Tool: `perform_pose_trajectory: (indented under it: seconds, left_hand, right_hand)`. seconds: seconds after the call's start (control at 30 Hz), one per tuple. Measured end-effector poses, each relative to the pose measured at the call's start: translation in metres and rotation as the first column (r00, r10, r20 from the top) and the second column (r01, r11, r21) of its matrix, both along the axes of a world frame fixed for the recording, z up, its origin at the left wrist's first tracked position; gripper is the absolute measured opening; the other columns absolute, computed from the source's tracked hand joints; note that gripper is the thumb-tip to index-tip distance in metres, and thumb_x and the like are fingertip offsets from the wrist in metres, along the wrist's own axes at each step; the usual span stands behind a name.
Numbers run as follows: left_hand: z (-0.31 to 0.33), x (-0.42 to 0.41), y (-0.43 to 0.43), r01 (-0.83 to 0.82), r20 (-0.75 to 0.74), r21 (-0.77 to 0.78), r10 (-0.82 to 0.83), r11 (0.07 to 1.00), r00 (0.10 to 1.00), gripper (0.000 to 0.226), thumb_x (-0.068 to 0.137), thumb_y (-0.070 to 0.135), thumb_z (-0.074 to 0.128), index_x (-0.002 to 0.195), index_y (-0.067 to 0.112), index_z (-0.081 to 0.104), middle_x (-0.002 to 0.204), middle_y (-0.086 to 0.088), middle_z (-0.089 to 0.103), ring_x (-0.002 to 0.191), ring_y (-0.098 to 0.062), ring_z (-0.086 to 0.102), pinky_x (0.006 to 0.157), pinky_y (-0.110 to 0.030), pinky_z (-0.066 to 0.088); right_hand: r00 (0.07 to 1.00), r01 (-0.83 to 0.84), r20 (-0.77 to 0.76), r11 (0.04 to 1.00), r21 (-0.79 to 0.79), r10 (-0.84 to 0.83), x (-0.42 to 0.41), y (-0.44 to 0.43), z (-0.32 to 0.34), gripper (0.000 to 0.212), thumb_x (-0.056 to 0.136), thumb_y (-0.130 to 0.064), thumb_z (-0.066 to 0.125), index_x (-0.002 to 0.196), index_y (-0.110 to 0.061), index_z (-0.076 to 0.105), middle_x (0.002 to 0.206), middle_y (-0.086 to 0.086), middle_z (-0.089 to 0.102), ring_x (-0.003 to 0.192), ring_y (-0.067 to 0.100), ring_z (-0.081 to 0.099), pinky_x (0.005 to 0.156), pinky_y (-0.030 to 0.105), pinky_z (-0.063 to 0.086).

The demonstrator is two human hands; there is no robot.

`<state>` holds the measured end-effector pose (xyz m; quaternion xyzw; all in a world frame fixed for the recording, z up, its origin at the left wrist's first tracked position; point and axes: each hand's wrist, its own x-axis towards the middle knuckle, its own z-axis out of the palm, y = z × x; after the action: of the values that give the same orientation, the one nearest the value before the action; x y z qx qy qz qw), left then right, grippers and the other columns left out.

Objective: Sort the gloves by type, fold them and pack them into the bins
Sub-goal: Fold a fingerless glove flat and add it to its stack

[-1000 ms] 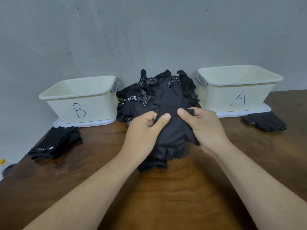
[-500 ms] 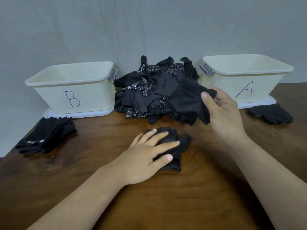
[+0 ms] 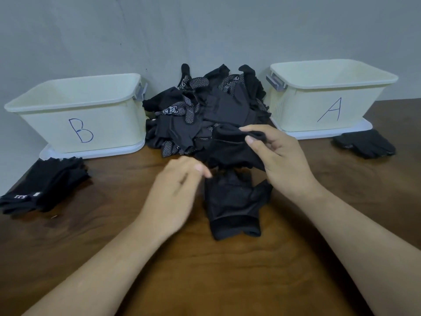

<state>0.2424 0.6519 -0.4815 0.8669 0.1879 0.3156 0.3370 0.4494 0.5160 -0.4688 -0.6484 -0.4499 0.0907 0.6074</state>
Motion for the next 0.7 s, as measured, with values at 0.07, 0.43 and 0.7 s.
perform_pose_trajectory:
  seconds: [0.07,0.43,0.7]
  left_hand:
    - [-0.001,-0.004,0.015,-0.155,0.005,-0.13,0.157,0.979,0.988,0.034,0.11,0.032,0.043,0.091,0.027,0.07,0.096,0.008,0.071,0.097,-0.007,0.063,0.089,-0.03,0.047]
    - [-0.009,-0.003,0.023,-0.144,-0.03,-0.324,0.142,0.935,0.989,0.027,0.112,0.029,0.047,0.097,0.026,0.069,0.099,0.013,0.075,0.1,-0.003,0.067,0.101,-0.039,0.052]
    - [0.002,-0.008,0.007,0.045,-0.051,-0.197,-0.056,0.979,0.997,0.023,0.113,0.035,0.045,0.12,0.041,0.066,0.123,0.024,0.066,0.121,0.002,0.057,0.094,-0.008,0.038]
  right_hand:
    - [1.0,-0.003,0.02,1.0,-0.019,0.004,0.0,-0.001,0.001,0.023,0.108,-0.018,0.063,0.123,-0.031,0.076,0.118,-0.016,0.076,0.117,0.006,0.07,0.107,0.034,0.053]
    - [0.983,-0.151,0.079,0.973,-0.176,0.166,-0.013,-0.011,0.017,0.022,0.107,-0.019,0.065,0.121,-0.031,0.076,0.111,-0.019,0.077,0.105,0.001,0.071,0.097,0.018,0.049]
    - [0.925,-0.275,0.153,0.892,-0.358,0.347,-0.008,-0.034,0.017,0.024,0.103,-0.017,0.069,0.121,-0.03,0.077,0.121,-0.018,0.076,0.118,0.005,0.07,0.103,0.025,0.053]
